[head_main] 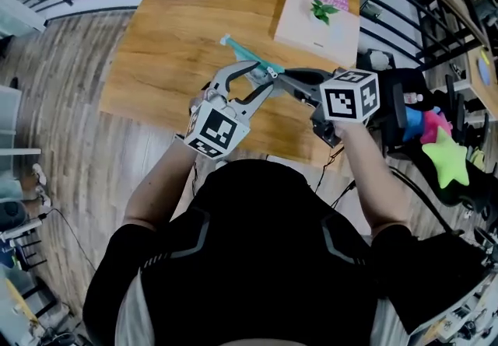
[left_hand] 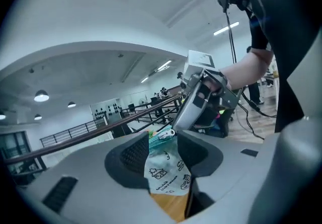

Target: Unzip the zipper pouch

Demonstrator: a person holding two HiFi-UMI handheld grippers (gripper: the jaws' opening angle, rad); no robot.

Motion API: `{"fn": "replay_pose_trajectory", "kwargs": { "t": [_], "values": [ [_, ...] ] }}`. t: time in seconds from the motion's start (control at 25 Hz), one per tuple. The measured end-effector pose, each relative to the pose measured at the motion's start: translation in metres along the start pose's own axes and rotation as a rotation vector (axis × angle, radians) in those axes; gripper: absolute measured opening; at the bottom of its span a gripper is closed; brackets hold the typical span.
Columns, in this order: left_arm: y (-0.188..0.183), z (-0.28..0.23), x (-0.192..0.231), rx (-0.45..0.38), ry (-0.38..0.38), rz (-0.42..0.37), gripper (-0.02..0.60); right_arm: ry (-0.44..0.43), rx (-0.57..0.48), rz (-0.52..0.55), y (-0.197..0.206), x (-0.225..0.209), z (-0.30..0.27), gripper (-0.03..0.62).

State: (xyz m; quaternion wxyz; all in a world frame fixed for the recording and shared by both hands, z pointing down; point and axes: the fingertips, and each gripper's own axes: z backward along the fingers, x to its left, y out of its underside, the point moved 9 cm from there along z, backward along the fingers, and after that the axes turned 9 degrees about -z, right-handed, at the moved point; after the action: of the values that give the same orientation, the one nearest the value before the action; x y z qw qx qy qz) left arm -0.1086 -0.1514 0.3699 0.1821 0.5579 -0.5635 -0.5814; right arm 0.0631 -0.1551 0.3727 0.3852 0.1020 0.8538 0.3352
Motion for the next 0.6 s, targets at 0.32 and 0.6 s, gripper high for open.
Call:
{"fn": "replay_pose_trajectory", "kwargs": {
  "t": [0.32,0.6],
  "values": [
    [-0.013,-0.009,-0.011,-0.008,0.091,-0.173,0.142,0.008,0.008,-0.016,0.008,0.007,0.011,0.044],
    [-0.015,-0.013,-0.018,-0.005,0.126,-0.127,0.121,0.007,0.013,-0.014,0.015,0.005,0.019,0.044]
  ]
}}
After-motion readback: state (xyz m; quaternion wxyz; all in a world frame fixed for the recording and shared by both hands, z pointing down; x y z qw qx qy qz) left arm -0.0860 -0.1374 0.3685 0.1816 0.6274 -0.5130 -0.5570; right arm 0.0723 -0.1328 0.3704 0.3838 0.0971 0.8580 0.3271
